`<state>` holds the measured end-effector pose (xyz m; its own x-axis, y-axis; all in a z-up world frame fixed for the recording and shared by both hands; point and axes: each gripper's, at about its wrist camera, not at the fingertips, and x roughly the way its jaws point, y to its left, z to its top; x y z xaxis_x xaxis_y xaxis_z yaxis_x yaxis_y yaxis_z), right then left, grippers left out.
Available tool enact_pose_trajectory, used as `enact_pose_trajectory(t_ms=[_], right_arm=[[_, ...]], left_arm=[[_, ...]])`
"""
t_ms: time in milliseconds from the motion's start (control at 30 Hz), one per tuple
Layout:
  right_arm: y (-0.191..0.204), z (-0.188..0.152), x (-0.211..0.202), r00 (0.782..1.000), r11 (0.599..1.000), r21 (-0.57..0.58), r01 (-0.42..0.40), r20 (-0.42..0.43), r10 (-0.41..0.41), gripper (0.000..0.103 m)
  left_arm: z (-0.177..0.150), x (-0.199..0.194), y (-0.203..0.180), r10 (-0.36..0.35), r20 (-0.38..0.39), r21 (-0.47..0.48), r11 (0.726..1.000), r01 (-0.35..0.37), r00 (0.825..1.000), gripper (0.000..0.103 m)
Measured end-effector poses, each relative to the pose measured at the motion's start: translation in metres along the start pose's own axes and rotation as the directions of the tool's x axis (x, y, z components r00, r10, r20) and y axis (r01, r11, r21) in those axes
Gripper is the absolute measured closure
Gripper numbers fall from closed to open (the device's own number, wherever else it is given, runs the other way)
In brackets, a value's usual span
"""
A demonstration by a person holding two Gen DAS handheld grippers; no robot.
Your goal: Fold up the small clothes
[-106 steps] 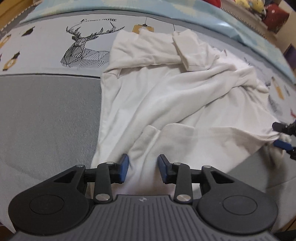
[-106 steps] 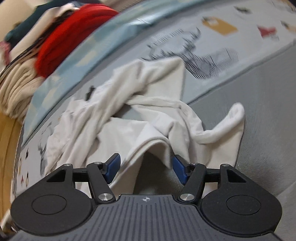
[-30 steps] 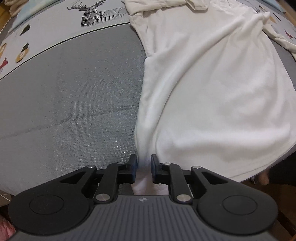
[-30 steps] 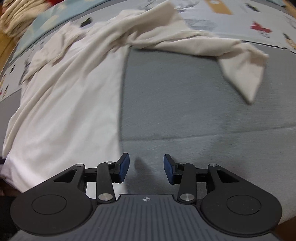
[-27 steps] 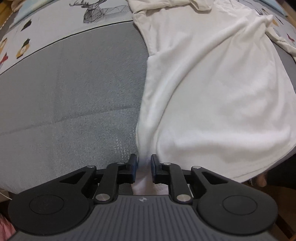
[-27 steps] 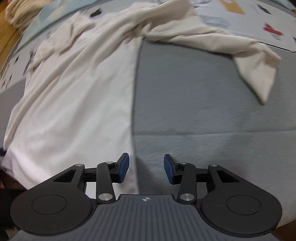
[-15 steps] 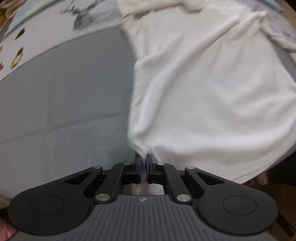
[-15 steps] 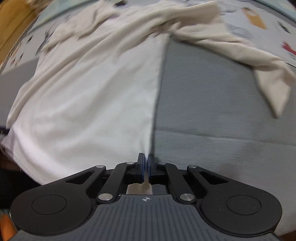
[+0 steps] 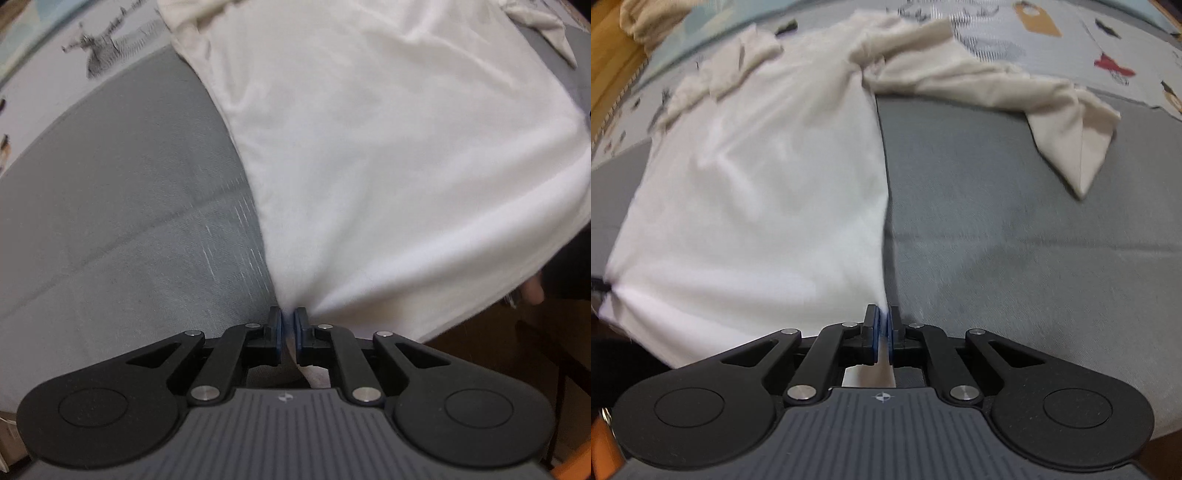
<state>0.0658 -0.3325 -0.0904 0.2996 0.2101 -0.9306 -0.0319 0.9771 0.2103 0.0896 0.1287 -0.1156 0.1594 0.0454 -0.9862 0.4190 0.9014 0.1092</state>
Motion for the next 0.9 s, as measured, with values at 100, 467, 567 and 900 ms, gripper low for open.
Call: enact_pose_trajectory(t_ms=[100,467,567,900], right_arm=[[0.002,0.001,0.014,0.998,0.998,-0.056,0.041,-0.055,-0.044,0.092],[-0.053,0.022,-0.031,0.958,0.967,0.253,0.03,0.27,-0.101,0.091],[-0.093,0.021,-0.055,0.889,0.888,0.455,-0.062,0.43,-0.159,0.091],[-0.182,0.042,-0.029,0.848,0.716,0.669,-0.2,0.485,-0.215,0.084]], left_arm=[[0.006,-0.019,0.001,-0.028,0.125,-0.013,0.999,0.03,0.992,0.094],[0.012,0.024,-0.056,-0.015,-0.046,0.249,0.968,0.026,0.999,0.061],[0.029,0.008,-0.05,0.003,0.039,0.177,0.984,-0.01,0.999,0.062],[0.09,-0.042,-0.051,0.042,0.253,-0.011,0.999,-0.04,0.967,0.062]])
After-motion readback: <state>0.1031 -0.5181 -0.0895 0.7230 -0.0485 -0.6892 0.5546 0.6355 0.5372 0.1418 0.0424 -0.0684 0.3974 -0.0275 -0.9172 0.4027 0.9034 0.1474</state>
